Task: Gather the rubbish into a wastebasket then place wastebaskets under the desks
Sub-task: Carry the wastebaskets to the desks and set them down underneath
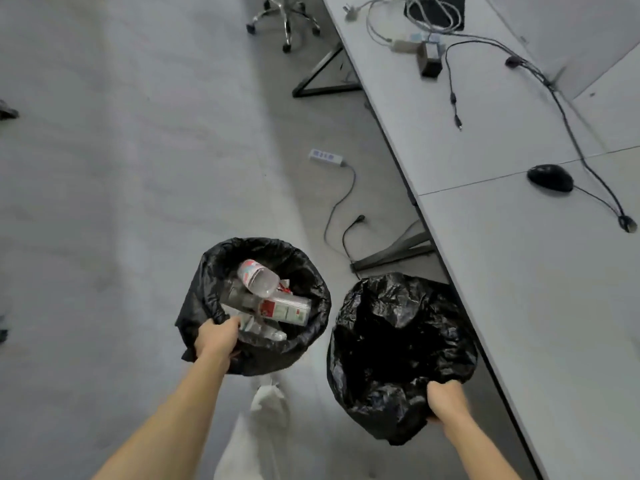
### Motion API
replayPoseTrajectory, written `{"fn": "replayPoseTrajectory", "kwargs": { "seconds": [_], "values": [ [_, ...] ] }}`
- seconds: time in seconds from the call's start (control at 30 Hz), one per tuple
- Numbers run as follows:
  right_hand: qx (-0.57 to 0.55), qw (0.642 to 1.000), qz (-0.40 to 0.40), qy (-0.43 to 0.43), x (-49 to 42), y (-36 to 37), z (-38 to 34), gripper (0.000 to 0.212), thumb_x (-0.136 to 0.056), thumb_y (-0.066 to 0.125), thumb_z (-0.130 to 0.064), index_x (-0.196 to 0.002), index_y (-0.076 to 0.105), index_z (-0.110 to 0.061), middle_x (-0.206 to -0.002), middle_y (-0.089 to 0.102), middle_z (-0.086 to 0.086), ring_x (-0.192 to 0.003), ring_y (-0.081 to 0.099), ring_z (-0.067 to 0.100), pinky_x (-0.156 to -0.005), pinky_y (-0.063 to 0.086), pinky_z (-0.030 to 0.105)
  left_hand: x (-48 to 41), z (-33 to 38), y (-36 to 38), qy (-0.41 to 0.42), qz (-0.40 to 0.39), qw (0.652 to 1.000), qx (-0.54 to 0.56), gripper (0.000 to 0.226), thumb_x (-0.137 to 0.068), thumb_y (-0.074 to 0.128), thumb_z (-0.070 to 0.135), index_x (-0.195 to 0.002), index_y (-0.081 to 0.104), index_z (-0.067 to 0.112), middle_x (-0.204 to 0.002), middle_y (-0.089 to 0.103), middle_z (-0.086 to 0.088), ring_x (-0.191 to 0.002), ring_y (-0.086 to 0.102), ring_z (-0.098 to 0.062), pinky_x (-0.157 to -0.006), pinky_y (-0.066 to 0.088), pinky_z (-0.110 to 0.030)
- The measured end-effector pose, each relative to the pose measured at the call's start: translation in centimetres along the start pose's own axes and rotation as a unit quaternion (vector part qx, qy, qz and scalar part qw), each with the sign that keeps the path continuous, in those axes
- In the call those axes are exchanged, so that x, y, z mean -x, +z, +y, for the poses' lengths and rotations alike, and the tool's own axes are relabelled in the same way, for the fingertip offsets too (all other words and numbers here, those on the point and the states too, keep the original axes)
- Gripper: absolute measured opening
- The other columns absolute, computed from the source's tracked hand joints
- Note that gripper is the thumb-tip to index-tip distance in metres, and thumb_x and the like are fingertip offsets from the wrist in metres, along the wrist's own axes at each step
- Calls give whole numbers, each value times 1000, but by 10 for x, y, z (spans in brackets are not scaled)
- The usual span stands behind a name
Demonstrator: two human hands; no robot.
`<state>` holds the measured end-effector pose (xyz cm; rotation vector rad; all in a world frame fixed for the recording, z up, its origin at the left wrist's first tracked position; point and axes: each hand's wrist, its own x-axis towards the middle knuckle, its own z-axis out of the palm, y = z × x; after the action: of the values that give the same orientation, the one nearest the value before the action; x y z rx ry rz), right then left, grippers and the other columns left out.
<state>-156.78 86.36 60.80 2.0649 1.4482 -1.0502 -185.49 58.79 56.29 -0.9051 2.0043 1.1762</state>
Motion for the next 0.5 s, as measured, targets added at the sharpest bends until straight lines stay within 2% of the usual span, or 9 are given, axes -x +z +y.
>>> {"fn": "replayPoseTrajectory", "kwargs": {
  "seconds": [0.13,0.23,0.33,0.43,0.47,0.5],
  "values": [
    [0,999,32,19,-35,41,-38,27,-93,47,-13,-117,48,-2,-112,57,18,-98,56,37,-86,50,44,-83,28,57,9,-11,996,-91,63,-73,62,39,-130,54,14,-121,61,-14,-106,58,-40,-88,56,-51],
    [-26,998,40,50,-96,89,-47,29,-91,46,-13,-117,49,-1,-108,60,19,-97,59,40,-87,52,49,-158,28,115,25,-24,991,-129,56,-63,61,33,-116,59,15,-110,65,-14,-99,61,-39,-85,57,-52],
    [-52,995,41,71,-150,132,-45,41,-89,46,-14,-127,48,0,-107,62,16,-97,60,39,-89,53,51,-230,11,167,29,-37,989,-139,53,-57,62,28,-109,60,18,-103,66,-13,-93,65,-39,-80,59,-52],
    [-74,991,38,101,-190,162,-39,42,-93,46,-14,-133,44,-1,-89,55,7,-92,57,37,-90,53,50,-291,-13,215,25,-53,989,-139,52,-55,62,22,-107,59,20,-104,68,-14,-92,66,-39,-79,59,-53],
    [-78,990,43,107,-201,170,-36,43,-93,46,-14,-135,44,-1,-91,56,8,-95,57,38,-90,53,50,-302,-20,230,26,-54,989,-138,52,-56,63,21,-108,59,19,-106,68,-13,-93,66,-39,-80,59,-53],
    [-90,988,52,110,-207,174,-36,47,-92,47,-16,-137,43,-2,-103,59,11,-101,57,40,-93,52,50,-309,-24,239,29,-57,989,-132,53,-57,63,20,-110,58,18,-107,67,-13,-95,66,-38,-81,59,-52]
  ]
}}
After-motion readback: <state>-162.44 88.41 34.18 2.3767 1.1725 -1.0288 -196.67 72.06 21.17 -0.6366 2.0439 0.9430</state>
